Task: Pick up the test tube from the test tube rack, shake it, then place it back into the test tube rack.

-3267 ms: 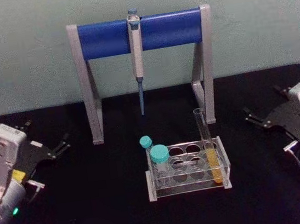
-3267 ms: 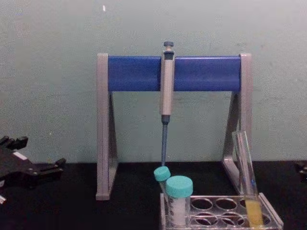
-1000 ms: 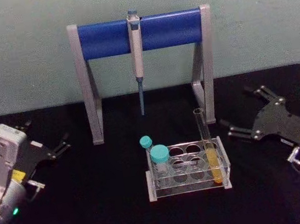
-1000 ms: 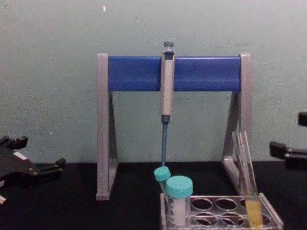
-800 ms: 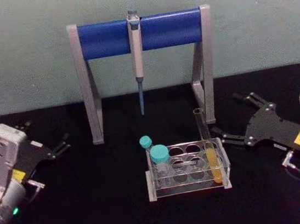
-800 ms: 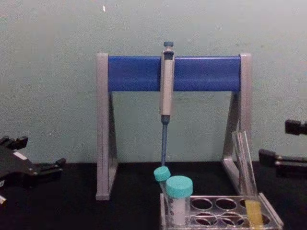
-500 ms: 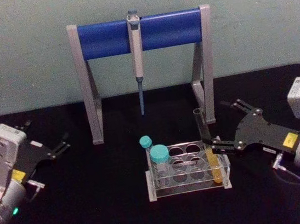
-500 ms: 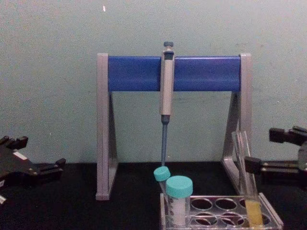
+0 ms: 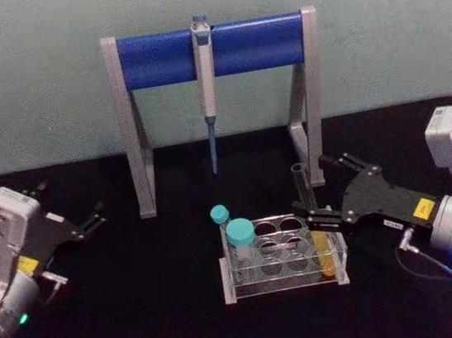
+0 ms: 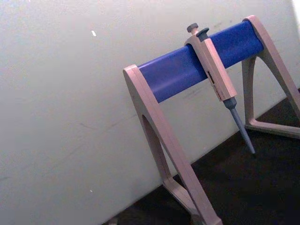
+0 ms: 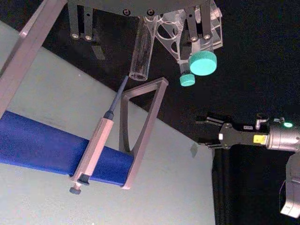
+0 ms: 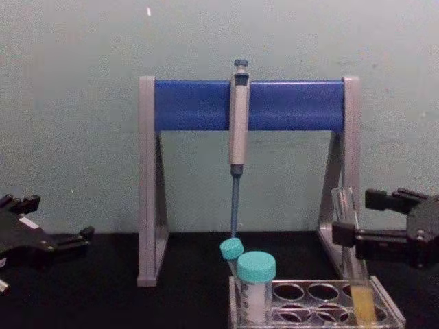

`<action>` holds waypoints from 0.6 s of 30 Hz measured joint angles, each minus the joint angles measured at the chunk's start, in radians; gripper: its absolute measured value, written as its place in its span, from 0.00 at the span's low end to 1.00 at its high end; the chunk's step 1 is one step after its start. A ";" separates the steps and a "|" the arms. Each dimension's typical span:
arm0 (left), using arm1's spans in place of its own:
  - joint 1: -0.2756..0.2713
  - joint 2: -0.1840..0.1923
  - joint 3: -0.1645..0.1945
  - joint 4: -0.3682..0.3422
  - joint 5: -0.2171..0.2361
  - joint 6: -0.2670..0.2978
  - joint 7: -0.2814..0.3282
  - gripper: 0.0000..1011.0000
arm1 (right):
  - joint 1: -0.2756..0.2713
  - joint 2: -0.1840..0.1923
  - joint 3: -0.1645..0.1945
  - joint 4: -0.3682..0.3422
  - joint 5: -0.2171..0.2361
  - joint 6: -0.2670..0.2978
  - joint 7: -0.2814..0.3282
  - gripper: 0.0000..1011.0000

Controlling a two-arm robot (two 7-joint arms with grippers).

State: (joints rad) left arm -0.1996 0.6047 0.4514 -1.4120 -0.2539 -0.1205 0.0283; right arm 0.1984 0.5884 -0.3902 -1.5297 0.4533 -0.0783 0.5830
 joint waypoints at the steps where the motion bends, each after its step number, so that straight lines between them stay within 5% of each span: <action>1: 0.000 0.000 0.000 0.000 0.000 0.000 0.000 0.99 | 0.003 -0.004 0.000 0.006 0.006 0.005 0.006 0.99; 18: 0.000 0.000 0.000 0.000 0.000 0.000 0.000 0.99 | 0.040 -0.015 -0.021 0.042 0.043 0.074 0.031 0.99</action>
State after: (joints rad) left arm -0.1995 0.6047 0.4514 -1.4120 -0.2539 -0.1205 0.0283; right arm 0.2384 0.5739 -0.4113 -1.4879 0.4960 -0.0046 0.6138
